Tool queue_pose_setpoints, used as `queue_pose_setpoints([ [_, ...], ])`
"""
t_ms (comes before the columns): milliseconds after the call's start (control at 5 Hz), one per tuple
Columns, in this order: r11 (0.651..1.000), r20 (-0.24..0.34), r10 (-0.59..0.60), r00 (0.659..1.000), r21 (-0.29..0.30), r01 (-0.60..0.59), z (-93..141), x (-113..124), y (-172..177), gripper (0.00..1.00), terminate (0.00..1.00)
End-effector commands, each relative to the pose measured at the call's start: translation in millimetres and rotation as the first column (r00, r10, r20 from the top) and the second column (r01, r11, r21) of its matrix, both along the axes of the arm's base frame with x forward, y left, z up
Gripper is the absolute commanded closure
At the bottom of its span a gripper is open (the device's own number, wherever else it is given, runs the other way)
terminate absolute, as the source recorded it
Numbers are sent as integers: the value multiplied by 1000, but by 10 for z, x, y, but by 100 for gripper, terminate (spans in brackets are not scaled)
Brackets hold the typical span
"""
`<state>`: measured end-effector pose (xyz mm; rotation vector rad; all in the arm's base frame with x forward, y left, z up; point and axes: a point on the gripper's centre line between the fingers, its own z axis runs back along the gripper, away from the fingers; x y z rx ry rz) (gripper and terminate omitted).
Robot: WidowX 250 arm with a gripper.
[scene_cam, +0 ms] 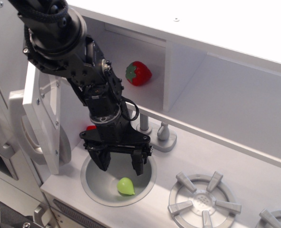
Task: Close microwave
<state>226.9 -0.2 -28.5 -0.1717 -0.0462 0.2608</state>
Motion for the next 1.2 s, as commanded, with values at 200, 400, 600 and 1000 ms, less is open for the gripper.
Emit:
queue_pose_setpoints([
  [200, 999, 47, -10, 999, -47, 13, 318, 32, -220, 0, 0],
  [400, 997, 139, -32, 990, -64, 41, 564, 27, -368, 0, 0],
  [600, 994, 130, 4, 992, -113, 11, 916, 68, -404, 0, 0],
  [1000, 973, 135, 72, 988, -227, -40, 1790, 26, -53, 0, 0],
])
